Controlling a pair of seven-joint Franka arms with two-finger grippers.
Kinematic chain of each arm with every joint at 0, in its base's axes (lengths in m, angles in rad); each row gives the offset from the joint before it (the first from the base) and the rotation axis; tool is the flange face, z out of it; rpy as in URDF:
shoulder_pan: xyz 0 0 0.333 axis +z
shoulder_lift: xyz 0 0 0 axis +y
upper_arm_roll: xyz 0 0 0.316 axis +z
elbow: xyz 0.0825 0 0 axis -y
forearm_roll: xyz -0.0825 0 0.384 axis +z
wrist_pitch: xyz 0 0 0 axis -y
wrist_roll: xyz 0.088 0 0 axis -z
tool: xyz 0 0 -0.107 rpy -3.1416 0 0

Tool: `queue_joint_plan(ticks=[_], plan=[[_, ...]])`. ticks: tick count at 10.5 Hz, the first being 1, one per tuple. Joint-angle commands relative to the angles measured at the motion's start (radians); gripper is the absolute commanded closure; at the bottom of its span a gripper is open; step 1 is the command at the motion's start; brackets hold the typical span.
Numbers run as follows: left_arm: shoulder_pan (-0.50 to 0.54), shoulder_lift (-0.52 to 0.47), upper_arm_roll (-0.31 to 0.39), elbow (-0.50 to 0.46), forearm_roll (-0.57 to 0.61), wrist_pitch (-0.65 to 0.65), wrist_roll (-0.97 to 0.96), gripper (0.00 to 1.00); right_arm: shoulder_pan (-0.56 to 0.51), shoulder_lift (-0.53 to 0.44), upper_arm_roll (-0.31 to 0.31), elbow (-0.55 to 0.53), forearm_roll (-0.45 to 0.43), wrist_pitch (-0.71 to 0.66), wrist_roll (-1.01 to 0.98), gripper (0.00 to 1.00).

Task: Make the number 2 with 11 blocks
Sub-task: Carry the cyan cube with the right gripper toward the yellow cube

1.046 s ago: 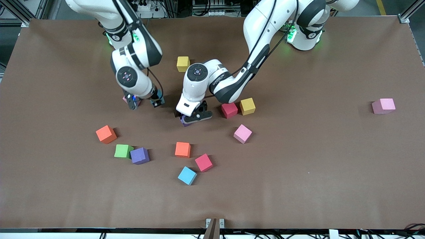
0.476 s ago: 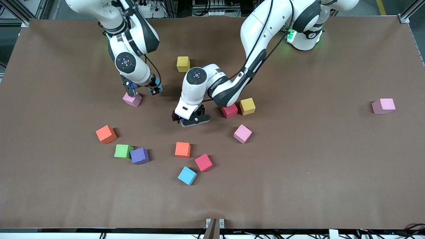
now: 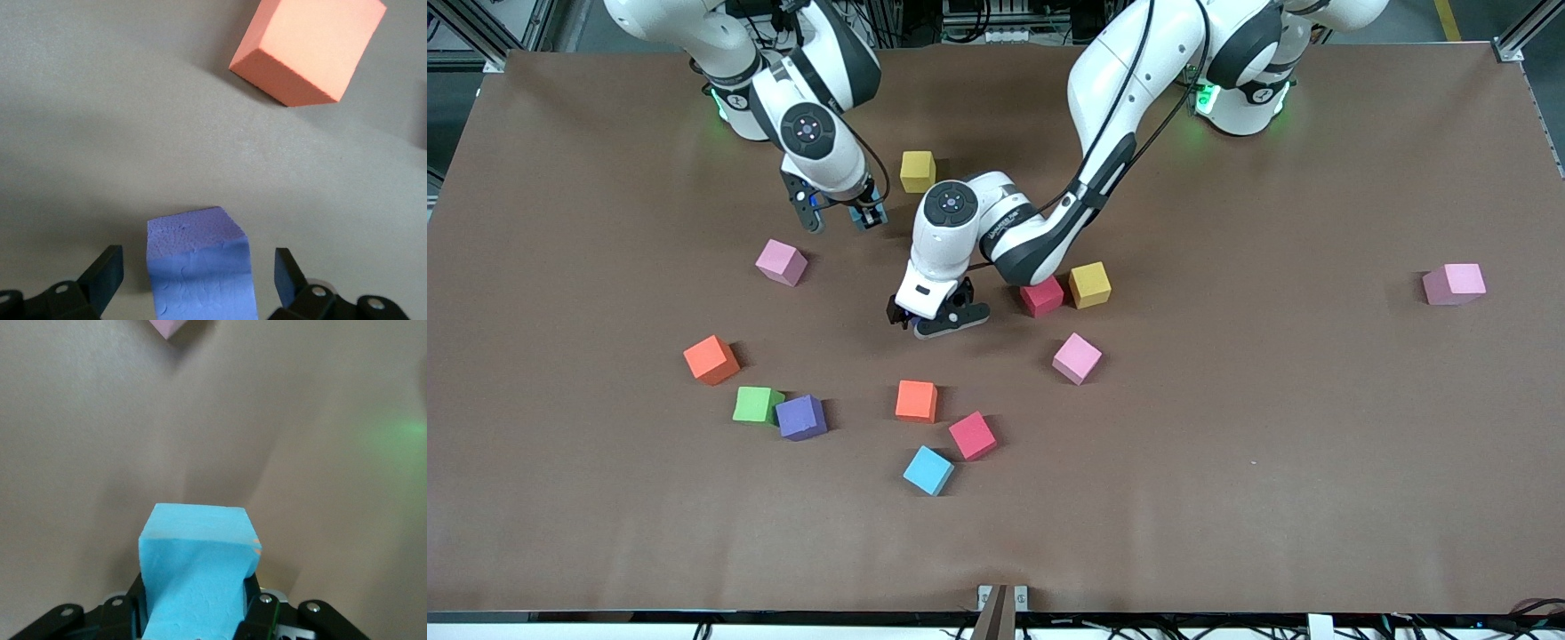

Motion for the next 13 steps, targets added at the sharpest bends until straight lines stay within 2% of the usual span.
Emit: queue_joint_plan(ticks=[1,6,8,10,12,13], plan=[[-0.012,0.030,0.017,0.038,-0.018,-0.007,-0.025,0.00,0.028,-0.037,-0.004,-0.032,0.020,-0.012,0.028,1.00],[-0.026,0.043,0.016,0.038,-0.018,0.002,-0.066,0.00,0.026,-0.148,0.007,-0.031,0.021,-0.150,0.037,1.00],[-0.026,0.044,0.019,0.038,-0.018,0.004,-0.062,0.00,0.026,-0.147,0.062,-0.028,0.026,-0.104,0.070,1.00],[-0.026,0.046,0.016,0.038,-0.018,0.004,-0.066,0.00,0.028,-0.138,0.120,-0.019,0.136,-0.069,0.098,1.00],[-0.028,0.058,0.016,0.038,-0.018,0.005,-0.069,0.00,0.032,-0.124,0.203,-0.019,0.156,0.006,0.196,1.00],[-0.028,0.058,0.014,0.038,-0.018,0.005,-0.069,0.06,0.032,-0.118,0.241,-0.019,0.156,0.037,0.239,1.00]])
